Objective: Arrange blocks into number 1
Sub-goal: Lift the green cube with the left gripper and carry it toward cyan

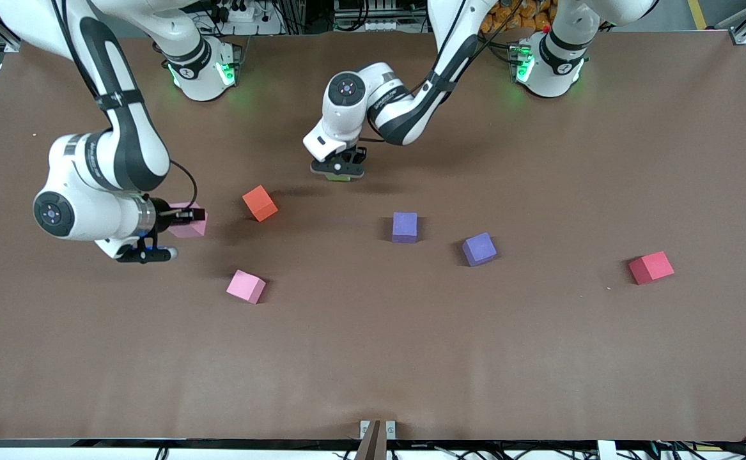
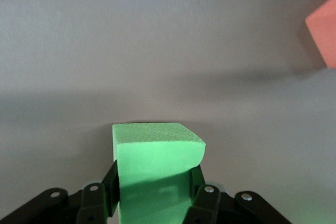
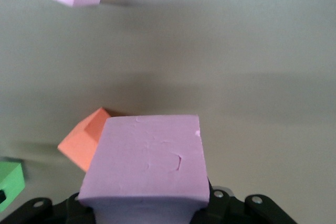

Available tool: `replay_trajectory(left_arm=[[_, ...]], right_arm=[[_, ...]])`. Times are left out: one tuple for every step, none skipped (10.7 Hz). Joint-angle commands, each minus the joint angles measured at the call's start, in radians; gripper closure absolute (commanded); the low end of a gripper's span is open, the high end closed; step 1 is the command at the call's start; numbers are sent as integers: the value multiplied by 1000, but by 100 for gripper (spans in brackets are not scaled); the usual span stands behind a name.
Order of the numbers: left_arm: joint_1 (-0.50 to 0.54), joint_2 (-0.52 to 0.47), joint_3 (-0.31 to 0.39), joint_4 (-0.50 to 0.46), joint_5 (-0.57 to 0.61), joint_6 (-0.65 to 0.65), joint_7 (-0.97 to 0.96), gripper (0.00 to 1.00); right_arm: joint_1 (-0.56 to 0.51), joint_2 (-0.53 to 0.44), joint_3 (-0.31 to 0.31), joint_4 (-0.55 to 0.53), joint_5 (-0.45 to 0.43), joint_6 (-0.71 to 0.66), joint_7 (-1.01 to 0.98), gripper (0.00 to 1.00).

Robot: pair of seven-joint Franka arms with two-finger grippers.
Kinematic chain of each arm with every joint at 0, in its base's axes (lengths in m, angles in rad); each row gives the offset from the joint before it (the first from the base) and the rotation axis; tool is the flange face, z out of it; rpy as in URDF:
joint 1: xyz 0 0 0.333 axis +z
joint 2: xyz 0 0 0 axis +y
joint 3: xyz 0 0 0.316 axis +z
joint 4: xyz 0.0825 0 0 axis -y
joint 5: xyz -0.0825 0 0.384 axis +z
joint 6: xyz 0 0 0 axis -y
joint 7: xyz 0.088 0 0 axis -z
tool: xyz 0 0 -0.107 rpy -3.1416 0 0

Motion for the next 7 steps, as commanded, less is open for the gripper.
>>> replay_trajectory(left_arm=[[55, -70, -61, -163, 20, 142, -7, 100], [56, -74, -64, -178, 19, 158, -10, 100], [56, -74, -66, -181, 16, 165, -17, 100], [56, -74, -79, -191, 13, 169, -28, 100], [65, -77, -90, -204, 13, 171, -43, 100], [72, -82, -106, -210, 11, 171, -60, 100], [73, -87, -116, -222, 13, 172, -65, 100]], right_arm=[[5, -76, -3, -45, 9, -72, -9, 40], [5, -79, -3, -45, 9, -98, -9, 40], [6, -77, -3, -45, 9, -122, -9, 40], [9, -76, -3, -45, 9, -144, -7, 40], [14, -76, -3, -43, 9, -161, -4, 40], [22, -74, -3, -43, 11, -176, -4, 40], [22, -74, -3, -43, 11, -190, -4, 40]])
